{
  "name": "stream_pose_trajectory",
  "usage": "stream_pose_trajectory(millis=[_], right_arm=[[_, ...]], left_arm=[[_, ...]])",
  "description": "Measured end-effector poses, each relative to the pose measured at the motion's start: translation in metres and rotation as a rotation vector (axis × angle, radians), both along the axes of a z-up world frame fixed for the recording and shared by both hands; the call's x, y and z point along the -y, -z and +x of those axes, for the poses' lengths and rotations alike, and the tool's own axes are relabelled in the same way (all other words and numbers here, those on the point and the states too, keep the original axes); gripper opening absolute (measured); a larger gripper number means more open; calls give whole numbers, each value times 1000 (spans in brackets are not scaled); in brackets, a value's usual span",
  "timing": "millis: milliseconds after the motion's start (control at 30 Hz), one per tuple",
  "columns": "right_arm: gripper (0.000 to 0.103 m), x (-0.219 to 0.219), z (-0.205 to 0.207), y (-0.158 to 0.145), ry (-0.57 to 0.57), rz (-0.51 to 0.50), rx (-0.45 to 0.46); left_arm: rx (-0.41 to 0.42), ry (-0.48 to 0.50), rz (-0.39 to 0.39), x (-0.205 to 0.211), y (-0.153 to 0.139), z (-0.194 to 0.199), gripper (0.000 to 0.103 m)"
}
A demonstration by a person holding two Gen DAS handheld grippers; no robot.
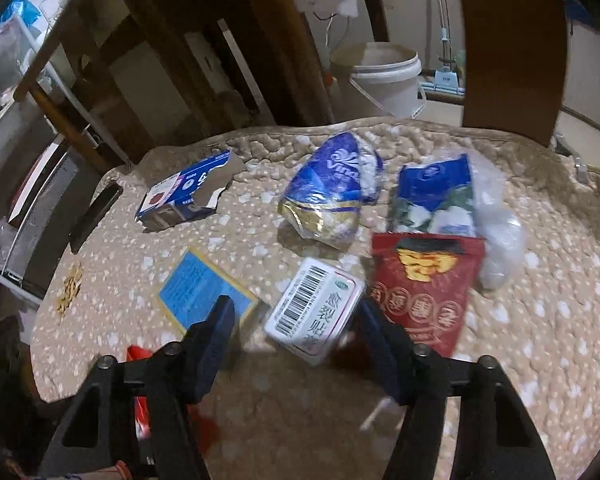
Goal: Collect trash
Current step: 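Grasp the red wrapper with the left tool while the right grasps the white ointment box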
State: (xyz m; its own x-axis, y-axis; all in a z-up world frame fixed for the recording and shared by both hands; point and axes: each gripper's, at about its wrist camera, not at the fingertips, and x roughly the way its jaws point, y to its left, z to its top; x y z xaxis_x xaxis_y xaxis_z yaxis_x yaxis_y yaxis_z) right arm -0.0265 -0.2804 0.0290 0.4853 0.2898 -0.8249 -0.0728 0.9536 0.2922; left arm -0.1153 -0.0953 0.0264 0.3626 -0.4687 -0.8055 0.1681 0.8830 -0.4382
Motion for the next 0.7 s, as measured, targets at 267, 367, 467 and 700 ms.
stream_pose_trajectory(millis=[267,367,467,700], right_arm=[[38,26,-28,-25,-10,87,61],[38,50,-49,-42,-1,106,104],[38,85,-72,-53,44,86,141],[38,172,-111,-55,209,18,207]], left_arm=[[-12,14,67,23,-1,10,79],[16,18,146,35,-1,11,70],[69,31,219,40,-7,8,23],[78,42,139,31,-21,4,10]])
